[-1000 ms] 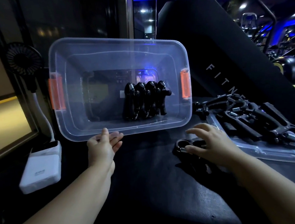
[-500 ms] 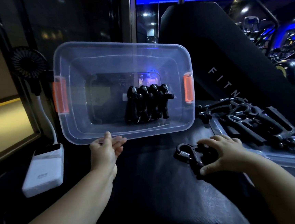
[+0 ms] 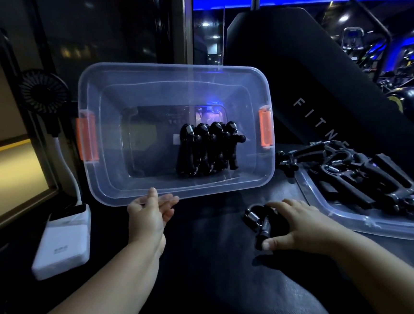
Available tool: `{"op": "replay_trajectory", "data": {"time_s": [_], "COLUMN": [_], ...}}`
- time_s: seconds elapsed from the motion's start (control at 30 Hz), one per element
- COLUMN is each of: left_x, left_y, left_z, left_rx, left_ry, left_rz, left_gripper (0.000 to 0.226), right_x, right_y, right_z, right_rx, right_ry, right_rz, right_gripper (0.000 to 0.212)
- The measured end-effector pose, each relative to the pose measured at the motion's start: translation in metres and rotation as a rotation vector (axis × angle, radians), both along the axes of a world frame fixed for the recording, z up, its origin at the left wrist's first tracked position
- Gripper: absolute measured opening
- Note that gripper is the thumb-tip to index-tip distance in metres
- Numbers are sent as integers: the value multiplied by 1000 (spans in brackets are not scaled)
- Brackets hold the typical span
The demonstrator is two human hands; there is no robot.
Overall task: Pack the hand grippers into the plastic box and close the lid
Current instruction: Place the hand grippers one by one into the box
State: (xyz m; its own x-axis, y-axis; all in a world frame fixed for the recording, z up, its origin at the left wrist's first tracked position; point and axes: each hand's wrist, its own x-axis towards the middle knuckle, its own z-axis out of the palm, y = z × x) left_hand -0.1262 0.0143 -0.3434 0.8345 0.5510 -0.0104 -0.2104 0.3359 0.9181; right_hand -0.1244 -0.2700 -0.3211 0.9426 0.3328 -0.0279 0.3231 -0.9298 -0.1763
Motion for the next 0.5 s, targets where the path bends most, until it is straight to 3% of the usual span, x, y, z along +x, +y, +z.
{"op": "replay_trajectory", "data": {"time_s": [0.17, 0.37, 0.5], "left_x": [0, -1, 1], "left_y": [0, 0, 1], "left_z": [0, 1, 0], "left_rx": [4, 4, -5], "left_ry": [3, 1, 5], "left_rz": [-4, -9, -10], "left_gripper": [37, 38, 40], "right_x": [-1, -4, -4], "right_y": [10, -4, -24], "right_z": [-5, 8, 12], "right_rx": [-53, -104, -100], "right_ry": [-102, -74, -69], "right_rz": [26, 91, -100], "right_gripper": [135, 133, 105]}}
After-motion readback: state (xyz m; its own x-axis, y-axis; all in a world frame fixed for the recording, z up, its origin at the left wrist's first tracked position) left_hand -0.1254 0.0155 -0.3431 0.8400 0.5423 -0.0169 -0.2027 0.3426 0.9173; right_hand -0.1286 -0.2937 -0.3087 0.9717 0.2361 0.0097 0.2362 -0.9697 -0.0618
